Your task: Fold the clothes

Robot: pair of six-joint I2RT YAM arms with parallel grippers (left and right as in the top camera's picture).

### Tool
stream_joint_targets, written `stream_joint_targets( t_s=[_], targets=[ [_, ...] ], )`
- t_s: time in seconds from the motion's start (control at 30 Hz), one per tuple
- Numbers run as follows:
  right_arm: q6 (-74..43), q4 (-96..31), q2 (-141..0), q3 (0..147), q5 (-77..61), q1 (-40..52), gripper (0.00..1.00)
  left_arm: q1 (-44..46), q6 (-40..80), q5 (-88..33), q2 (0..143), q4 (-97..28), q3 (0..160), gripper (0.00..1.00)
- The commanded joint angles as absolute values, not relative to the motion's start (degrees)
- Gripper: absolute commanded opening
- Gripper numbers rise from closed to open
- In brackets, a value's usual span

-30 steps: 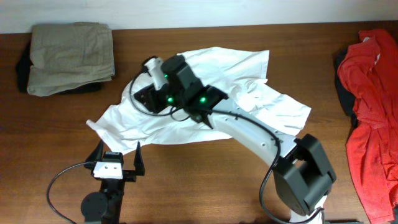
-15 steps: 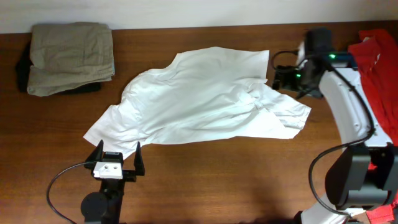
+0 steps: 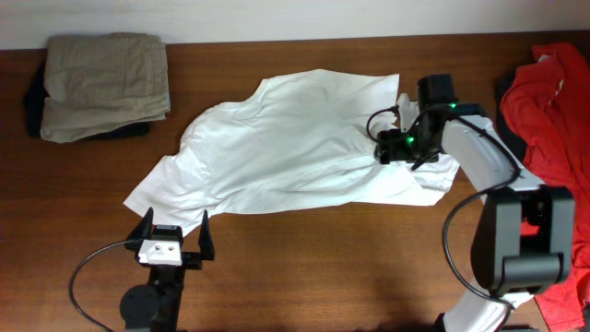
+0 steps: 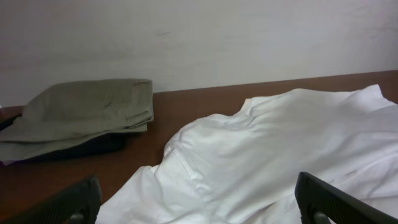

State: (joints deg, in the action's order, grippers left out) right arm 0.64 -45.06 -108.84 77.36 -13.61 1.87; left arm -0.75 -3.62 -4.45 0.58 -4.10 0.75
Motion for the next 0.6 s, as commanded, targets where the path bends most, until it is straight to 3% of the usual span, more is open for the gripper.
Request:
stream_joint_targets(
  t_s=[0.0, 0.13, 0.33, 0.37, 0.57],
  targets=[
    [1.28, -44.25, -112.36, 76.29, -11.97, 2.22, 0.82, -0.75, -4.14, -4.64, 0.30, -4.34, 0.51, 0.99],
    [1.30, -44.01, -113.51, 76.29, -11.14, 2.24, 0.78, -0.75, -4.14, -4.64, 0.30, -4.34, 0.51, 0.99],
    [1.23, -44.16, -113.51, 76.86, -11.16, 2.24, 0.10, -0.75, -4.14, -4.64, 0.30, -4.34, 0.51, 0.99],
    [0.93, -45.34, -113.49, 78.24, -11.18, 2.24, 0.04, -0.75, -4.14, -4.64, 0.30, -4.34, 0.51, 0.99],
    [-0.93, -62.76, -109.36, 87.20, -11.40, 2.24, 0.04, -0.75, -4.14, -4.64, 0.30, -4.34, 0.51, 0.99]
  ],
)
